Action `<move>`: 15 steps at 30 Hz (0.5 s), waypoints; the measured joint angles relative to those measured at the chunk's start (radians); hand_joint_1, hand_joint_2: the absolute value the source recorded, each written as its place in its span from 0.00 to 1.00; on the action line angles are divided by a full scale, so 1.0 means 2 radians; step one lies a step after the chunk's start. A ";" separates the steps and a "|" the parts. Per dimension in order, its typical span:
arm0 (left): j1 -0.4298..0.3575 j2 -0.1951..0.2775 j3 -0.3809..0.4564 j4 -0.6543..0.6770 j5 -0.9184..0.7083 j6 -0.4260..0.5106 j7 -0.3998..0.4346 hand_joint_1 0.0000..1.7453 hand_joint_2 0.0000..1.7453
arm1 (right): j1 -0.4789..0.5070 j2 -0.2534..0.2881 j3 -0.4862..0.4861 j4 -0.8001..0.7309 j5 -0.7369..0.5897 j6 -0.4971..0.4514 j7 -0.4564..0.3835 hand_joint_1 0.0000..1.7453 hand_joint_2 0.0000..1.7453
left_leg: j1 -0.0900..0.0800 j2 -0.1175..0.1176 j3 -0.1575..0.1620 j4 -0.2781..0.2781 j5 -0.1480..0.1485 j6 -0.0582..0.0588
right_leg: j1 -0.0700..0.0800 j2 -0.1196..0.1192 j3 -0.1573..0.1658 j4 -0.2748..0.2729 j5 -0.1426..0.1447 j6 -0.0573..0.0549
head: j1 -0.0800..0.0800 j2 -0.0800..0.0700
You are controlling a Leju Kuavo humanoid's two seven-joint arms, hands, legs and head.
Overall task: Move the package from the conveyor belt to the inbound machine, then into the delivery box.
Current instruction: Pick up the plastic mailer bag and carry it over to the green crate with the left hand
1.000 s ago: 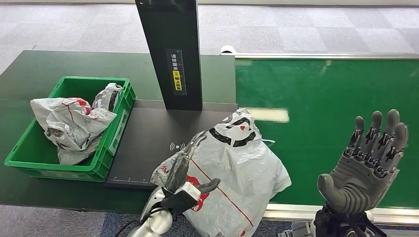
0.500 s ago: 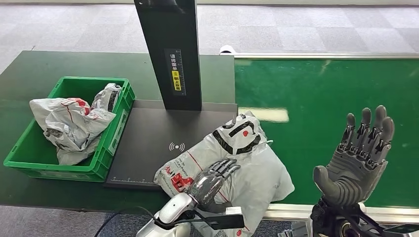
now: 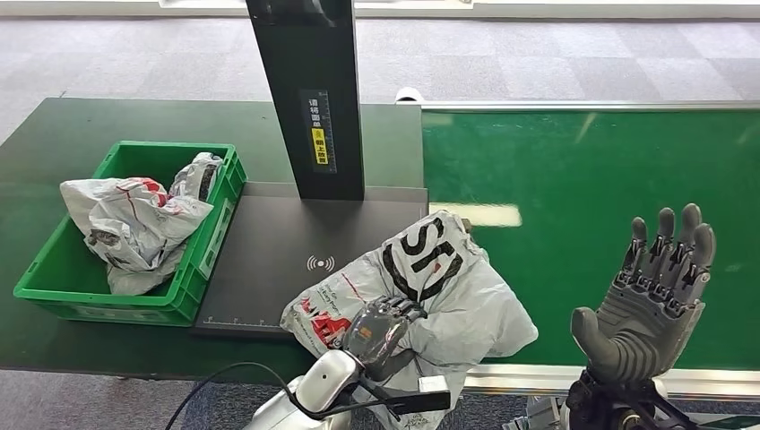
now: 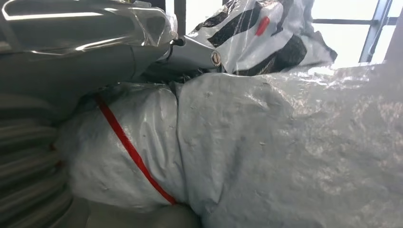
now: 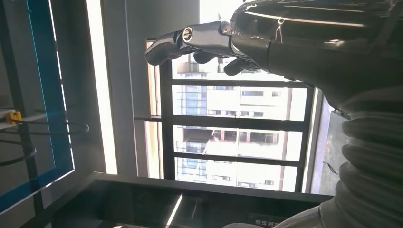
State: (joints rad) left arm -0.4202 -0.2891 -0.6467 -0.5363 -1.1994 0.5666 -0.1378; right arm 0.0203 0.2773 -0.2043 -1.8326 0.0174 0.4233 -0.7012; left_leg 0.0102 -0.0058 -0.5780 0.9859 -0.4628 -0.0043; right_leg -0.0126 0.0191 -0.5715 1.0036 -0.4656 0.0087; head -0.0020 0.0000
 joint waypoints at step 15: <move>0.066 0.025 0.034 -0.253 0.532 -0.417 -0.281 1.00 1.00 | -0.005 0.000 -0.005 0.010 -0.003 0.001 0.000 0.00 1.00 | 0.000 -0.001 -0.006 0.000 0.001 -0.001 | 0.000 -0.001 -0.004 0.000 0.000 0.001 | 0.000 0.000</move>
State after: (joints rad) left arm -0.2892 -0.2389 -0.5790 -1.0432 -0.1361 -0.2667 -0.6989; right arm 0.0109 0.2773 -0.2142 -1.8127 0.0116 0.4252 -0.7012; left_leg 0.0103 -0.0088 -0.5896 0.9864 -0.4599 -0.0056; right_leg -0.0126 0.0179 -0.5792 1.0043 -0.4651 0.0097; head -0.0016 0.0000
